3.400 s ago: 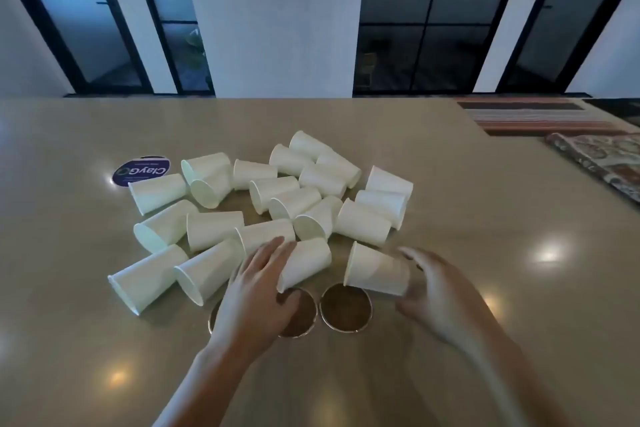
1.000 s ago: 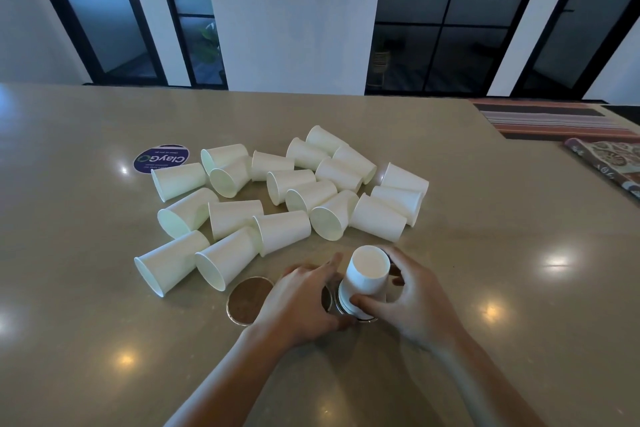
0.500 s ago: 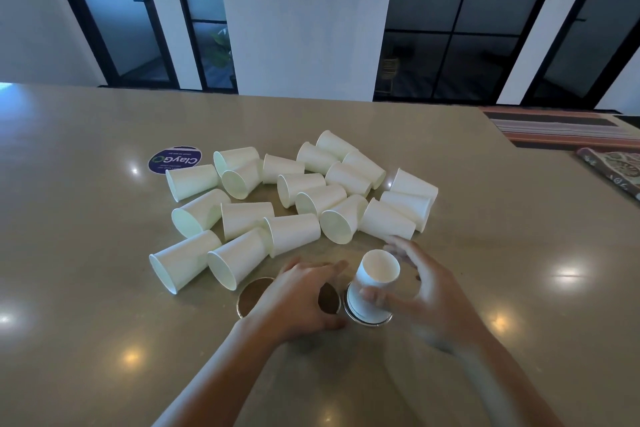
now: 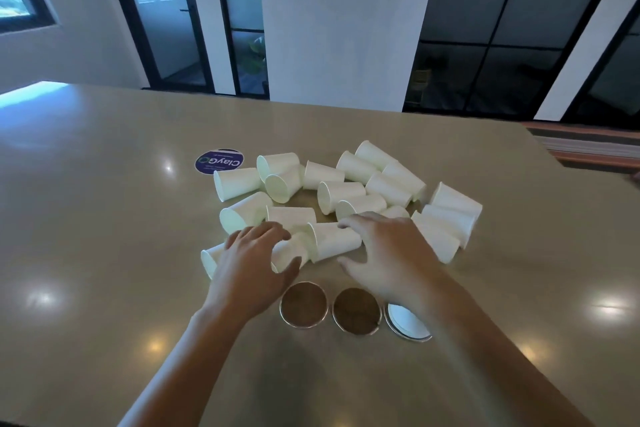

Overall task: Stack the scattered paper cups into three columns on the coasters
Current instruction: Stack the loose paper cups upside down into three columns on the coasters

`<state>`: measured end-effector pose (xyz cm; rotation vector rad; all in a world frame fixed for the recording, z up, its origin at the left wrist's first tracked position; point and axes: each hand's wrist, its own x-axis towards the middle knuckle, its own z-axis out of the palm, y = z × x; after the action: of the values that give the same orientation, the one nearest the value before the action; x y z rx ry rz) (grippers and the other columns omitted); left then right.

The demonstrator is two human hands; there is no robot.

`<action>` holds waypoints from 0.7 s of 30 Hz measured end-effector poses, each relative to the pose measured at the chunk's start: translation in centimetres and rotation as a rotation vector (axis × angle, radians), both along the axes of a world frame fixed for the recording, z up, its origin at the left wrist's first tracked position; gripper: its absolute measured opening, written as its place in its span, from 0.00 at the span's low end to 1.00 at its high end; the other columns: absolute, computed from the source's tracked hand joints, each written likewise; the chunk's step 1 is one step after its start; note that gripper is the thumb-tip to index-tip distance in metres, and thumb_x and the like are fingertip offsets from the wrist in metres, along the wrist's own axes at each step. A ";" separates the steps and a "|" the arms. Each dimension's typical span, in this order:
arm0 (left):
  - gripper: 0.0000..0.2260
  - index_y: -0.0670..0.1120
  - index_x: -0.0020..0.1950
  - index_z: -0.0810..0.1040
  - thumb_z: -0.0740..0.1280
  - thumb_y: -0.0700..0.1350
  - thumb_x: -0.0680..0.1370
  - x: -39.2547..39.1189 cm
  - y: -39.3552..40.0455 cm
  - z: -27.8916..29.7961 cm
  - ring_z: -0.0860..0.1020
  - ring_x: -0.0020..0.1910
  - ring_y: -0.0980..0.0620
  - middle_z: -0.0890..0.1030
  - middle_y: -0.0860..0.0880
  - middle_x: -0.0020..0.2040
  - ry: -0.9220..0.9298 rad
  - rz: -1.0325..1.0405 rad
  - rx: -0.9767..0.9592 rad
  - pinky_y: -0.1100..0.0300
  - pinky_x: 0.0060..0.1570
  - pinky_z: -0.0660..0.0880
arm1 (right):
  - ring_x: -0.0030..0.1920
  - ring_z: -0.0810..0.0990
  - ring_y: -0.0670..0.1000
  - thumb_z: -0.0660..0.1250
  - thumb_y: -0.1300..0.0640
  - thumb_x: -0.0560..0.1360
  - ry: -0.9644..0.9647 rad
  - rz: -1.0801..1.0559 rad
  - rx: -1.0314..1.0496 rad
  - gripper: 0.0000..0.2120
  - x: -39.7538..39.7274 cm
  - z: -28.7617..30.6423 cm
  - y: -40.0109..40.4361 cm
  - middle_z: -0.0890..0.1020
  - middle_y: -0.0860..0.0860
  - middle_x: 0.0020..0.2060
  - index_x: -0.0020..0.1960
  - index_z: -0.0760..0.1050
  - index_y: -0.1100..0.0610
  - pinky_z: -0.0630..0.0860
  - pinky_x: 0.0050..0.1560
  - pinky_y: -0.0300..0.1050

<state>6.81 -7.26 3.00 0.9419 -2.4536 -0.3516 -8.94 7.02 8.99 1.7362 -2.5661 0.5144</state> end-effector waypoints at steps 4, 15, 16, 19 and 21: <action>0.31 0.59 0.67 0.75 0.73 0.68 0.68 1.8 -1.3 -1.3 0.73 0.69 0.53 0.75 0.59 0.69 -0.127 -0.025 -0.011 0.52 0.72 0.56 | 0.65 0.77 0.54 0.70 0.56 0.73 0.182 -0.040 0.250 0.22 -0.6 -2.6 -4.7 0.80 0.49 0.62 0.67 0.74 0.50 0.64 0.67 0.54; 0.32 0.57 0.66 0.76 0.74 0.65 0.64 2.7 -2.7 -3.4 0.75 0.62 0.52 0.78 0.57 0.60 -0.098 -0.070 -0.063 0.55 0.68 0.54 | 0.62 0.79 0.53 0.70 0.63 0.69 0.294 -0.066 0.267 0.20 -1.3 -6.2 -8.9 0.82 0.49 0.54 0.60 0.75 0.52 0.52 0.69 0.56; 0.32 0.58 0.66 0.76 0.75 0.64 0.64 2.8 -2.7 -3.2 0.73 0.62 0.53 0.77 0.58 0.61 -0.076 -0.081 -0.044 0.57 0.68 0.54 | 0.62 0.78 0.53 0.71 0.60 0.69 0.292 -0.065 0.248 0.20 -1.3 -6.4 -8.9 0.82 0.49 0.54 0.60 0.75 0.51 0.51 0.68 0.55; 0.33 0.60 0.69 0.72 0.75 0.61 0.65 3.2 -3.1 -2.1 0.70 0.59 0.56 0.74 0.62 0.63 -0.001 -0.118 0.084 0.61 0.67 0.60 | 0.65 0.76 0.51 0.73 0.50 0.68 0.260 -0.075 0.196 0.25 -1.0 -5.8 -8.1 0.80 0.48 0.58 0.63 0.72 0.49 0.47 0.67 0.54; 0.35 0.61 0.69 0.71 0.77 0.60 0.64 3.6 -3.5 -0.9 0.72 0.57 0.58 0.73 0.65 0.63 0.089 -0.135 0.213 0.60 0.60 0.70 | 0.67 0.74 0.50 0.72 0.46 0.67 0.196 -0.085 0.121 0.27 -0.5 -4.6 -7.0 0.78 0.46 0.60 0.65 0.71 0.48 0.46 0.70 0.54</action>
<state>10.44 -10.78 2.08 0.8266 -2.4381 -0.6975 -9.44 0.07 4.38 1.6102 -2.5652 0.1801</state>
